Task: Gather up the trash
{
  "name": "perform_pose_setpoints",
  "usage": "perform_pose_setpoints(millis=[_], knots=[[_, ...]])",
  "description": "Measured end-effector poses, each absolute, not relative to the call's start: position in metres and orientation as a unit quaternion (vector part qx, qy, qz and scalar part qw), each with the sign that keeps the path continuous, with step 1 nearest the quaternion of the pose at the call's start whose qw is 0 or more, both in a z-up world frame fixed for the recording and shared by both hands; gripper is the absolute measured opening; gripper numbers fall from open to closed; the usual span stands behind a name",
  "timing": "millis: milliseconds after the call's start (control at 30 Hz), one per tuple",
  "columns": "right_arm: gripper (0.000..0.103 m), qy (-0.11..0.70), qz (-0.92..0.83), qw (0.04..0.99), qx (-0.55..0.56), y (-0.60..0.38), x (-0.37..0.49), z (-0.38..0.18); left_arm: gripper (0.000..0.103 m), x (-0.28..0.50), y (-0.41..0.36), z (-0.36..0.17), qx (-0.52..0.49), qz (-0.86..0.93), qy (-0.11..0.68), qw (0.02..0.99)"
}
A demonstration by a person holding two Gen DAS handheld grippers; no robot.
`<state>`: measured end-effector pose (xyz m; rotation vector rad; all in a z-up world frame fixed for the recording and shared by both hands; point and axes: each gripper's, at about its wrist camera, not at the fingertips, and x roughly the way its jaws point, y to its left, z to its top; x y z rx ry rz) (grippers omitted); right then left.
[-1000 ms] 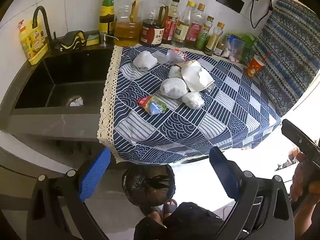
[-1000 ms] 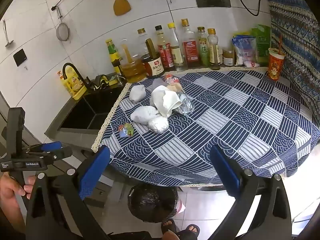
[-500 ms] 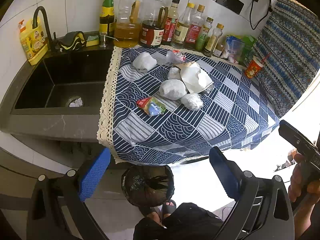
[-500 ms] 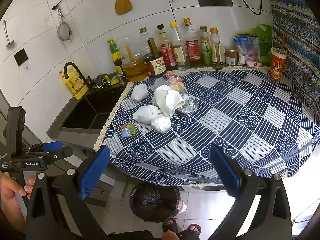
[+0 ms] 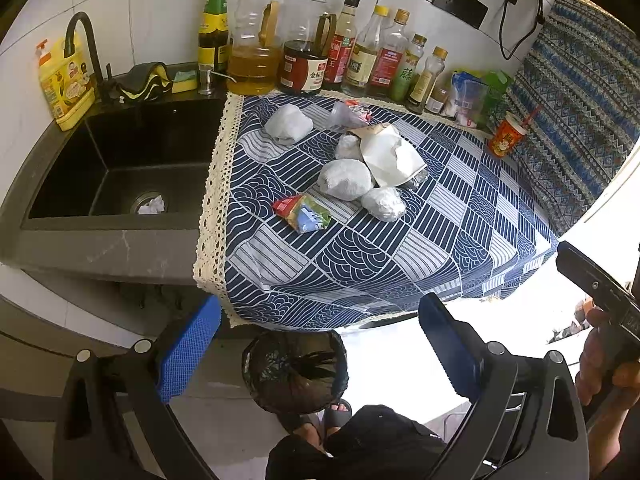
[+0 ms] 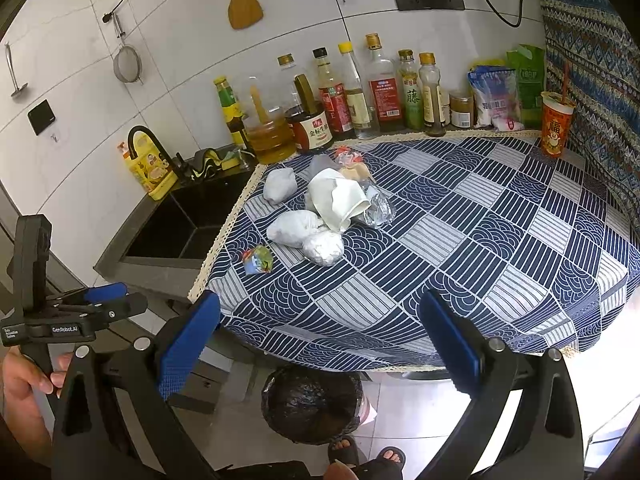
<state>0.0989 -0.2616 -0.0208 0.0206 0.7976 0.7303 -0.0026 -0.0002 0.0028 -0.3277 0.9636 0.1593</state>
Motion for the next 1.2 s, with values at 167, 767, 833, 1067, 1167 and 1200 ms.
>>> perform_pose_setpoints(millis=[167, 767, 833, 1067, 1167, 1200], knots=[[0.099, 0.382, 0.348, 0.856, 0.01, -0.261, 0.099, -0.021, 0.096, -0.002, 0.001, 0.004, -0.16, 0.075, 0.46, 0.87], [0.099, 0.383, 0.346, 0.856, 0.007, -0.259, 0.097, -0.02, 0.096, -0.005, 0.006, 0.005, -0.159, 0.064, 0.459, 0.872], [0.099, 0.382, 0.345, 0.857, 0.009, -0.259, 0.094, -0.02, 0.096, -0.005, 0.006, 0.004, -0.158, 0.061, 0.458, 0.873], [0.099, 0.38, 0.348, 0.857, 0.007, -0.257, 0.088, -0.019, 0.096, -0.006, 0.006, 0.004, -0.158, 0.059, 0.455, 0.874], [0.099, 0.381, 0.35, 0.856, 0.007, -0.256, 0.088, -0.016, 0.096, -0.006, 0.006, 0.004, -0.157, 0.057, 0.453, 0.875], [0.099, 0.381, 0.35, 0.856, 0.008, -0.257, 0.087, -0.015, 0.096, -0.006, 0.006, 0.004, -0.158, 0.057, 0.453, 0.876]])
